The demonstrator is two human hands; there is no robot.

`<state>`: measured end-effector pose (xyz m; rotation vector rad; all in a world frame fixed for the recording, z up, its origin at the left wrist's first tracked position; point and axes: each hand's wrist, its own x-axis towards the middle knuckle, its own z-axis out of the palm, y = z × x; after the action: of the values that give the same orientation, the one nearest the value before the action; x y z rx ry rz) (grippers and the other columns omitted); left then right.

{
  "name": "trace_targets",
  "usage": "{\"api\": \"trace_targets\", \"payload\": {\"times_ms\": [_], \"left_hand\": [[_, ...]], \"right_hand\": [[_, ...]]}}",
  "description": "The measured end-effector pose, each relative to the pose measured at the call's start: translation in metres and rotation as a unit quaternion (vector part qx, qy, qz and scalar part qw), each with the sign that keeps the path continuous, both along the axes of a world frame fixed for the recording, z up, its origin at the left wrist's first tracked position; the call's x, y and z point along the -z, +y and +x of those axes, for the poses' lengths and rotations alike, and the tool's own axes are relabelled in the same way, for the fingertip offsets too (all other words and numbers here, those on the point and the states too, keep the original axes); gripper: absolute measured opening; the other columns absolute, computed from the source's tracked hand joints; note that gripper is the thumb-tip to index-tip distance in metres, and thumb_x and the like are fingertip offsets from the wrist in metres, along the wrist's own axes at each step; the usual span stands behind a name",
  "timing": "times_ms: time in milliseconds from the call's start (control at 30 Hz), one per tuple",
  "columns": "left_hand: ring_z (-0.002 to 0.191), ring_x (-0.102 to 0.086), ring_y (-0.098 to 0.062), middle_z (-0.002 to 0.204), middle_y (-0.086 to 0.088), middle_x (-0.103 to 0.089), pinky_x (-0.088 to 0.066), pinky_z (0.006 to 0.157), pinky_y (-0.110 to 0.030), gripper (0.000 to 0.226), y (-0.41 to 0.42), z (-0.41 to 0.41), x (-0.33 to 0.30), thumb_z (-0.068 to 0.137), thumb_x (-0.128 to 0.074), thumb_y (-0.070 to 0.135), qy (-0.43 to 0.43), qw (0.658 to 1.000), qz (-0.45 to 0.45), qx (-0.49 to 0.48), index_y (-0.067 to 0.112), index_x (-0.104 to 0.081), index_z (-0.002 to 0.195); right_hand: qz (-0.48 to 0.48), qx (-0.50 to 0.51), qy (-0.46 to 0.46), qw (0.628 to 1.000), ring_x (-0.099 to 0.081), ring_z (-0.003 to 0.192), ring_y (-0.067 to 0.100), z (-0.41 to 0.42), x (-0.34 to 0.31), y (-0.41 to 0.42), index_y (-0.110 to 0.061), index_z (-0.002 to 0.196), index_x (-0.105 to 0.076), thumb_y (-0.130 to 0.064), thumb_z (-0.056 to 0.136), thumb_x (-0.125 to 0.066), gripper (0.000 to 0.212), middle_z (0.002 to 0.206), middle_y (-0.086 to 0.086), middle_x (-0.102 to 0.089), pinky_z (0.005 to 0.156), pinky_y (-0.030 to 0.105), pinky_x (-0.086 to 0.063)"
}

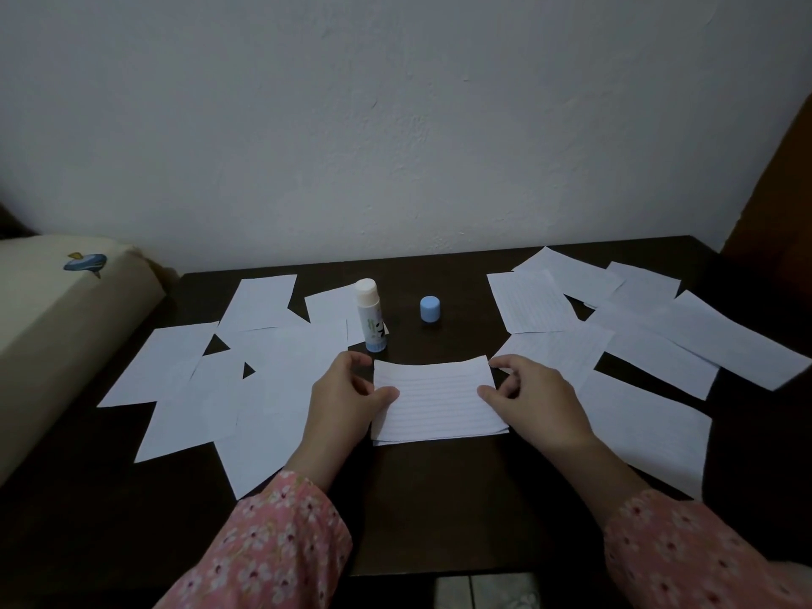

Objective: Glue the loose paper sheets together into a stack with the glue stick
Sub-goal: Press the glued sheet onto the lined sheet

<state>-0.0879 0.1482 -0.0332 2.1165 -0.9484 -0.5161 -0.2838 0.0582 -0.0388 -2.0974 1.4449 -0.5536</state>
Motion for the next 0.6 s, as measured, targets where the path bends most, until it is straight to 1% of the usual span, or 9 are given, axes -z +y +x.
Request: {"api": "trace_targets", "payload": {"times_ms": [67, 167, 200, 267, 367, 433, 467, 533, 600], "left_hand": [[0.075, -0.057, -0.009, 0.085, 0.005, -0.06, -0.042, 0.059, -0.016, 0.044, 0.0, -0.001, 0.0, 0.08, -0.076, 0.029, -0.011, 1.0, 0.005, 0.002, 0.025, -0.052, 0.117], [0.077, -0.055, -0.008, 0.089, 0.006, -0.058, -0.042, 0.061, -0.015, 0.041, 0.0, -0.002, 0.0, 0.08, -0.075, 0.028, -0.046, 0.999, 0.018, 0.011, 0.024, -0.054, 0.115], [0.08, -0.055, -0.008, 0.093, 0.005, -0.058, -0.044, 0.065, -0.017, 0.041, -0.001, -0.003, -0.001, 0.08, -0.075, 0.028, -0.061, 0.998, 0.023, 0.012, 0.023, -0.055, 0.115], [0.088, -0.054, -0.011, 0.104, 0.003, -0.056, -0.049, 0.078, -0.023, 0.046, -0.002, -0.004, -0.002, 0.079, -0.075, 0.03, -0.096, 0.995, 0.035, 0.01, 0.023, -0.055, 0.119], [0.104, -0.052, -0.011, 0.12, 0.003, -0.05, -0.046, 0.091, -0.025, 0.045, -0.005, -0.011, -0.005, 0.084, -0.07, 0.035, -0.149, 0.988, 0.016, 0.023, 0.026, -0.054, 0.125], [0.117, -0.048, -0.009, 0.13, 0.007, -0.049, -0.04, 0.097, -0.024, 0.041, -0.007, -0.019, -0.006, 0.09, -0.061, 0.036, -0.209, 0.975, -0.023, 0.069, 0.027, -0.054, 0.128], [0.123, -0.044, -0.008, 0.136, 0.009, -0.047, -0.037, 0.102, -0.026, 0.041, -0.009, -0.024, -0.005, 0.092, -0.056, 0.036, -0.246, 0.963, -0.026, 0.108, 0.027, -0.052, 0.132], [0.136, -0.032, -0.009, 0.149, 0.01, -0.036, -0.029, 0.11, -0.033, 0.046, -0.013, -0.033, 0.001, 0.097, -0.044, 0.036, -0.297, 0.935, 0.003, 0.194, 0.028, -0.04, 0.142], [0.144, -0.019, -0.01, 0.157, 0.009, -0.022, -0.019, 0.114, -0.037, 0.049, -0.015, -0.039, 0.008, 0.102, -0.032, 0.037, -0.302, 0.919, 0.059, 0.245, 0.029, -0.025, 0.15]], "right_hand": [[-0.013, -0.002, 0.013, 1.0, -0.06, 0.082, 0.008, 0.0, 0.0, 0.0, -0.027, 0.129, -0.056, -0.039, 0.088, -0.065, 0.043, 0.076, -0.014, -0.061, 0.098, 0.039, -0.045], [-0.027, -0.006, 0.042, 0.999, -0.059, 0.084, 0.007, 0.001, 0.001, 0.0, -0.028, 0.127, -0.056, -0.042, 0.089, -0.063, 0.041, 0.081, -0.014, -0.061, 0.098, 0.035, -0.044], [-0.031, -0.007, 0.054, 0.998, -0.059, 0.086, 0.008, 0.001, 0.0, 0.0, -0.028, 0.127, -0.057, -0.043, 0.089, -0.063, 0.041, 0.085, -0.014, -0.061, 0.096, 0.033, -0.044], [-0.049, -0.008, 0.075, 0.996, -0.057, 0.093, 0.009, 0.001, -0.001, -0.001, -0.028, 0.127, -0.057, -0.044, 0.089, -0.062, 0.042, 0.097, -0.01, -0.06, 0.094, 0.031, -0.044], [-0.104, -0.032, 0.083, 0.991, -0.05, 0.108, 0.009, 0.006, -0.005, -0.002, -0.029, 0.129, -0.056, -0.043, 0.091, -0.058, 0.04, 0.116, -0.007, -0.056, 0.097, 0.029, -0.037], [-0.124, -0.085, 0.08, 0.985, -0.043, 0.121, 0.007, 0.013, -0.009, -0.002, -0.031, 0.132, -0.052, -0.04, 0.095, -0.052, 0.039, 0.13, -0.01, -0.049, 0.102, 0.028, -0.03], [-0.122, -0.119, 0.086, 0.982, -0.038, 0.127, 0.006, 0.018, -0.009, 0.0, -0.031, 0.136, -0.049, -0.039, 0.097, -0.049, 0.04, 0.137, -0.012, -0.045, 0.105, 0.028, -0.026], [-0.096, -0.187, 0.114, 0.971, -0.026, 0.14, 0.006, 0.027, -0.006, 0.005, -0.03, 0.144, -0.039, -0.036, 0.1, -0.043, 0.045, 0.15, -0.013, -0.034, 0.113, 0.035, -0.018], [-0.059, -0.228, 0.155, 0.959, -0.012, 0.146, 0.007, 0.033, 0.001, 0.008, -0.029, 0.15, -0.027, -0.031, 0.104, -0.033, 0.047, 0.157, -0.013, -0.023, 0.118, 0.045, -0.009]]}}
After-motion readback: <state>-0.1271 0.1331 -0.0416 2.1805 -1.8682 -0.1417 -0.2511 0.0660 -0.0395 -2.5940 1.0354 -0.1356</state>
